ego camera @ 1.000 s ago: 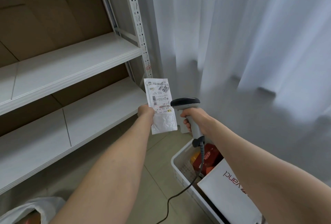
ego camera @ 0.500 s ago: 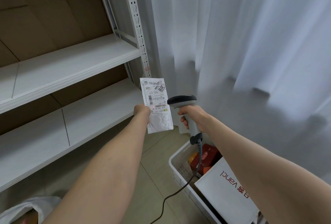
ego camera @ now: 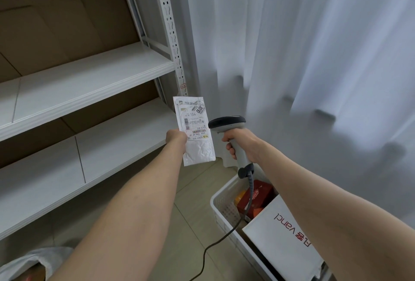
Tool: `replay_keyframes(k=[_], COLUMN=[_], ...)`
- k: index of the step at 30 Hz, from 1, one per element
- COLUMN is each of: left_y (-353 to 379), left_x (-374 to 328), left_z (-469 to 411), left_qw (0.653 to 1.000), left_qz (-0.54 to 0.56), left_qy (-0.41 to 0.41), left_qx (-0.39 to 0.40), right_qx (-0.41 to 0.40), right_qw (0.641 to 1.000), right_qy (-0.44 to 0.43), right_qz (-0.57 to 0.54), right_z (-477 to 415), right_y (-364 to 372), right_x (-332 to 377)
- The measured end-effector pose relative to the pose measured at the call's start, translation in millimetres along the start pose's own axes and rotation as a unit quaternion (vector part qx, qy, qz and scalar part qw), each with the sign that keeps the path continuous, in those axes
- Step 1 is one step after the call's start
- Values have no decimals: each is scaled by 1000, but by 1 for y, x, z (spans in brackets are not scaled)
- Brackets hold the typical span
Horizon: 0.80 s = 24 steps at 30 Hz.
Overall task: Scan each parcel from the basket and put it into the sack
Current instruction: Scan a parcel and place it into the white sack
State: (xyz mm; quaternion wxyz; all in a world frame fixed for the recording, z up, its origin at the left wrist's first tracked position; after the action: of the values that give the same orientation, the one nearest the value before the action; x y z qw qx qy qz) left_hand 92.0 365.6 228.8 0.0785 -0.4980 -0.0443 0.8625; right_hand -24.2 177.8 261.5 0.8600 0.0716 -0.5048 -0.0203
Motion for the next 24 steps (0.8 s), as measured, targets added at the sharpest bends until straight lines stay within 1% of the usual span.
replay_keyframes(k=[7,9,15,21,24], left_y=[-3,-4,-5,-5,-6], left_x=[-3,-2,-4,-1,1], left_z=[4,4,9,15,18], left_qw=[1000,1000,1000,1000,1000], left_qz=[-4,7,-13,-7,-6], left_qy=[-2,-3,2,6,1], left_qx=[-9,-10,-8,-9,-7], right_qx=[-7,-3,-2,-10,0], right_qw=[1000,1000,1000,1000,1000], right_qy=[-1,-2,-5,4,2], right_qz=[5,-1,-26,2,2], right_z=[2,3,3,0,-1], right_y=[-2,-1,2,2,6], right_x=[1,2,-2,-6,-9])
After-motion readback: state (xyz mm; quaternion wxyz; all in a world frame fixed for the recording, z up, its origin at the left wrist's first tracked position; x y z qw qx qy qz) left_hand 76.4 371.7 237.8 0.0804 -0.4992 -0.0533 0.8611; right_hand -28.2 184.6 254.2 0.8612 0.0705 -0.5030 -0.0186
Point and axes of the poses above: each hand's wrist, its own z-axis away from the middle knuckle, its own y-axis out of the palm, x = y × z, the point moved 8 cm from there along -z, towards the middle knuckle, and after that the axes turned 14 degrees about x, right-handed, at the moved point
